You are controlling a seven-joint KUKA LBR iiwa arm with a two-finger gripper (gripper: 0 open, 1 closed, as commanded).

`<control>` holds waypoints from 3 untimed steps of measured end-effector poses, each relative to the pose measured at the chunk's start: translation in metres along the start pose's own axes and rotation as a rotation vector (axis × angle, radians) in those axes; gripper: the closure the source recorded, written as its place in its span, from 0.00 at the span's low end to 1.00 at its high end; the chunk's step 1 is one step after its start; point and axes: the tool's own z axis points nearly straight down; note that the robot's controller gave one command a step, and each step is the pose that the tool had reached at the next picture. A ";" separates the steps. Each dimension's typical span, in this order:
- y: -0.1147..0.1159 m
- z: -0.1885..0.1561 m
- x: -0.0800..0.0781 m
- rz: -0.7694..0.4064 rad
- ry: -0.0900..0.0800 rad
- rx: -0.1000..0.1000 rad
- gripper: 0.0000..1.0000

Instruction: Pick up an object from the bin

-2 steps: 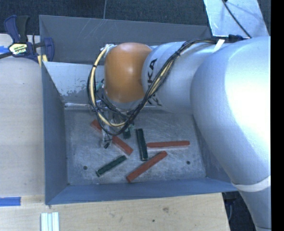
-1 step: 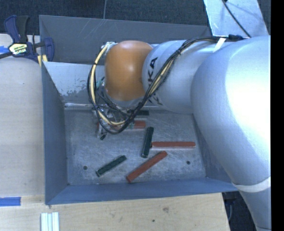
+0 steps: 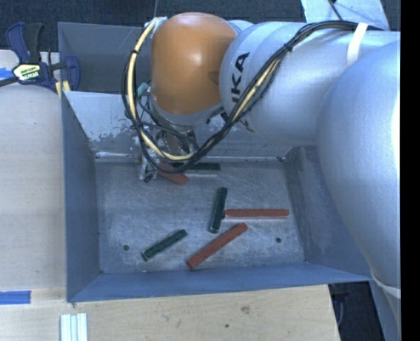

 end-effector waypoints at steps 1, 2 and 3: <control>-0.001 0.006 0.002 0.003 0.009 0.001 1.00; -0.001 0.006 0.002 0.004 0.009 0.001 1.00; -0.002 0.006 0.002 0.004 0.009 0.001 1.00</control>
Offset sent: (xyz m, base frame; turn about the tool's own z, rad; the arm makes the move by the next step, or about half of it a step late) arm 0.0000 0.0000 0.0000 0.0000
